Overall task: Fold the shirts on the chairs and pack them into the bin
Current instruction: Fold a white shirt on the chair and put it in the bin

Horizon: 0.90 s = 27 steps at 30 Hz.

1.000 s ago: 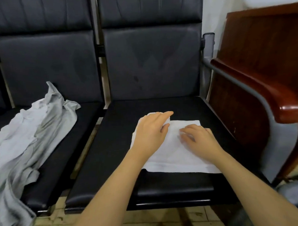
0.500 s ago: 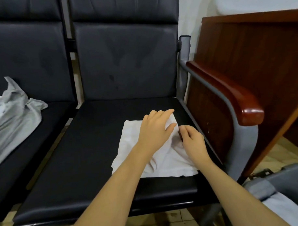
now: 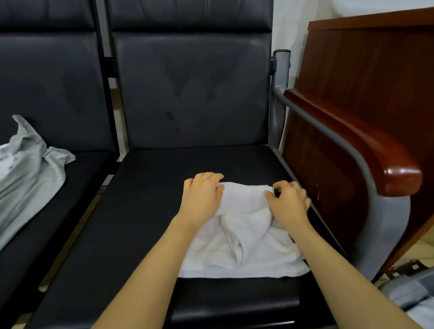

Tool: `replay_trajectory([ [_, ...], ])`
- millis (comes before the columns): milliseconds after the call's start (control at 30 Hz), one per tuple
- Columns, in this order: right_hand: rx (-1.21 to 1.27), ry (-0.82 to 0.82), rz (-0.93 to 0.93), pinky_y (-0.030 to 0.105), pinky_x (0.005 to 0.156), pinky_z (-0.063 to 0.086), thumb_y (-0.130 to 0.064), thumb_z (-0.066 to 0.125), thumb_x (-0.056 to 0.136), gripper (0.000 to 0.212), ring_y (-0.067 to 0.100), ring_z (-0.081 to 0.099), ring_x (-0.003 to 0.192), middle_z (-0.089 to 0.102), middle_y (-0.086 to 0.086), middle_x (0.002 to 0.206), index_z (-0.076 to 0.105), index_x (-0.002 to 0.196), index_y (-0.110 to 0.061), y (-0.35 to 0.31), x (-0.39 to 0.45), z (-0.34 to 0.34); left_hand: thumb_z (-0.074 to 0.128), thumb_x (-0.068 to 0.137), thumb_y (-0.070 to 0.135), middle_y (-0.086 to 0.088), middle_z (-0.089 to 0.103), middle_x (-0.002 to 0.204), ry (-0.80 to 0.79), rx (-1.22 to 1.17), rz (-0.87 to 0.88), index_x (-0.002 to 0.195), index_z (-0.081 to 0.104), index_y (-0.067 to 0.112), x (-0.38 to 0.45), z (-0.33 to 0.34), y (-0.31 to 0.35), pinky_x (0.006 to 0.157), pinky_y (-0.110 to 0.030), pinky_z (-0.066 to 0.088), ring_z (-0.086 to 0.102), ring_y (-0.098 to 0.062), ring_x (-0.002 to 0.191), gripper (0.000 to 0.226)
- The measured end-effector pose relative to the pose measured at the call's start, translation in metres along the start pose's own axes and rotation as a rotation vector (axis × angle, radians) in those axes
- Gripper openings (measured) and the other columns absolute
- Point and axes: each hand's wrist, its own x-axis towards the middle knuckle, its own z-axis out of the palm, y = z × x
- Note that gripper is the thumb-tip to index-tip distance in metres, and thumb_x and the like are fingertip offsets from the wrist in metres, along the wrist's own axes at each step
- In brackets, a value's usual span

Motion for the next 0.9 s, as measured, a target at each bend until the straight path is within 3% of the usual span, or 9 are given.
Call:
replay_trajectory([
  [133,0.109,0.111,-0.058,0.031,0.090,0.024,-0.021,0.056,0.094,0.004,0.022,0.047,0.108,0.057,0.003,0.112,0.058,0.097,-0.019,-0.004,0.004,0.004,0.038,0.101,0.032,0.007,0.052,0.130,-0.032,-0.045,-0.075,0.140,0.040,0.025,0.009,0.004,-0.014,0.103,-0.029,0.017,0.037,-0.012,0.125,0.039],
  [267,0.299,0.158,-0.160,0.019,0.074,0.013,-0.021,0.051,0.096,0.007,0.018,0.050,0.092,0.058,0.000,0.087,0.049,0.090,-0.022,-0.010,0.006,0.008,0.043,0.099,0.034,0.014,0.048,0.107,-0.041,-0.214,-0.063,0.136,0.043,0.030,0.010,0.008,-0.020,0.094,-0.024,0.017,0.021,0.000,0.095,0.037],
  [333,0.293,0.093,-0.160,0.023,0.082,0.016,-0.021,0.048,0.098,0.007,0.017,0.050,0.083,0.056,0.001,0.077,0.046,0.091,-0.022,-0.010,0.008,0.012,0.043,0.100,0.031,0.015,0.046,0.101,-0.004,-0.268,-0.019,0.133,0.047,0.031,0.009,0.009,-0.020,0.093,-0.022,0.018,0.019,0.003,0.086,0.033],
  [433,0.194,0.048,-0.139,0.032,0.094,0.023,-0.021,0.047,0.098,0.010,0.016,0.051,0.074,0.055,-0.001,0.070,0.045,0.089,-0.022,-0.008,0.013,0.017,0.040,0.101,0.027,0.013,0.049,0.098,0.135,-0.141,-0.005,0.128,0.053,0.029,0.008,0.007,-0.022,0.088,-0.021,0.019,0.037,-0.006,0.096,0.030],
  [567,0.092,0.070,-0.088,0.031,0.086,0.022,-0.022,0.047,0.098,0.009,0.021,0.052,0.088,0.056,-0.001,0.084,0.045,0.089,-0.024,-0.011,0.017,0.019,0.052,0.095,0.023,-0.001,0.045,0.112,0.156,0.082,-0.129,0.129,0.052,0.023,0.004,0.008,-0.025,0.088,-0.030,0.029,0.041,-0.020,0.103,0.034],
  [667,0.090,0.156,-0.165,0.029,0.091,0.023,-0.017,0.053,0.095,0.010,0.019,0.050,0.105,0.056,-0.002,0.107,0.055,0.103,-0.022,-0.013,0.015,0.016,0.064,0.085,0.016,-0.002,0.054,0.102,0.220,0.140,0.142,0.110,0.064,0.019,0.001,0.002,-0.017,0.081,-0.034,0.034,0.052,-0.024,0.093,0.025],
  [733,0.151,0.162,-0.291,0.025,0.092,0.025,-0.016,0.055,0.094,0.019,0.018,0.051,0.109,0.056,-0.001,0.114,0.058,0.113,-0.019,-0.015,0.011,0.012,0.047,0.096,0.026,0.004,0.055,0.111,0.051,0.153,0.211,0.115,0.061,0.023,-0.004,0.001,-0.013,0.087,-0.029,0.029,0.051,-0.019,0.101,0.024],
  [833,0.169,-0.081,-0.378,0.029,0.095,0.043,-0.022,0.050,0.097,0.026,0.015,0.054,0.111,0.055,-0.003,0.124,0.058,0.122,-0.020,-0.022,0.003,0.010,0.030,0.102,0.035,0.010,0.042,0.143,-0.137,0.097,0.094,0.134,0.048,0.029,-0.010,0.009,-0.019,0.104,-0.025,0.018,0.035,-0.013,0.133,0.038],
  [900,0.081,-0.251,-0.385,0.032,0.103,0.041,-0.032,0.045,0.099,0.034,0.013,0.048,0.122,0.047,-0.006,0.139,0.054,0.131,-0.023,-0.024,-0.001,0.011,0.023,0.103,0.038,0.010,0.022,0.155,-0.236,0.085,0.047,0.144,0.034,0.031,-0.012,0.012,-0.023,0.113,-0.028,0.008,0.013,-0.013,0.145,0.043],
])
